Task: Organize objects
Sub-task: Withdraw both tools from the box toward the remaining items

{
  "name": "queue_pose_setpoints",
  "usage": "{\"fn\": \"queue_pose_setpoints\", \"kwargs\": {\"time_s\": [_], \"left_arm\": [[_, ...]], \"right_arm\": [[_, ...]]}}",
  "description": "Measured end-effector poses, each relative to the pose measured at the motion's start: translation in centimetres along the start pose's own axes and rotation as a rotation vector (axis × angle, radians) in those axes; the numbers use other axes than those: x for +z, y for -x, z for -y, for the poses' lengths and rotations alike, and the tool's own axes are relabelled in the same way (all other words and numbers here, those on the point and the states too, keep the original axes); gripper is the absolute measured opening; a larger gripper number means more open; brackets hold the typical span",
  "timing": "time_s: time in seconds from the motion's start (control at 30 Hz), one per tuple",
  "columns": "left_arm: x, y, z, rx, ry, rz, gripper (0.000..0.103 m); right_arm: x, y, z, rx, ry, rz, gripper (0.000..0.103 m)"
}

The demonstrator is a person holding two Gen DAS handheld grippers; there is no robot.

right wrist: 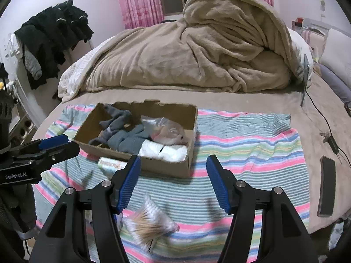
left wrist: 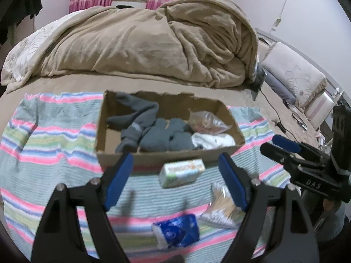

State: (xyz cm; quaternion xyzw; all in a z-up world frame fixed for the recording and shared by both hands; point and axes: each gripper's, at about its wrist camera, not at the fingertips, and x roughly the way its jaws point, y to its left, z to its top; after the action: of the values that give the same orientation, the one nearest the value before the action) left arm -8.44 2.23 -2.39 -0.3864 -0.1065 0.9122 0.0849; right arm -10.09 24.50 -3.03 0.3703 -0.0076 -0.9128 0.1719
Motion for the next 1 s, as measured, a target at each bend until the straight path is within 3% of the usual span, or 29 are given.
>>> {"fn": "queue_pose_setpoints", "kwargs": {"time_s": [0.07,0.73,1.0], "left_arm": [[-0.7,0.3,-0.4,0.014,0.02,0.0,0.093],[-6.5,-0.5,-1.1,0.027,0.036,-0.092,0.093],[-8.8,-2.5,-0.6,0.016,0.029,-0.167,0.093]], "right_arm": [[-0.4,0.0,-0.2,0.002,0.003,-0.009,0.066],[-4.5,-1.2,-1.2,0.026,0.005,-0.098,0.066],[-6.2,-2.2,-0.9,0.039,-0.008,-0.135,0.066]]}}
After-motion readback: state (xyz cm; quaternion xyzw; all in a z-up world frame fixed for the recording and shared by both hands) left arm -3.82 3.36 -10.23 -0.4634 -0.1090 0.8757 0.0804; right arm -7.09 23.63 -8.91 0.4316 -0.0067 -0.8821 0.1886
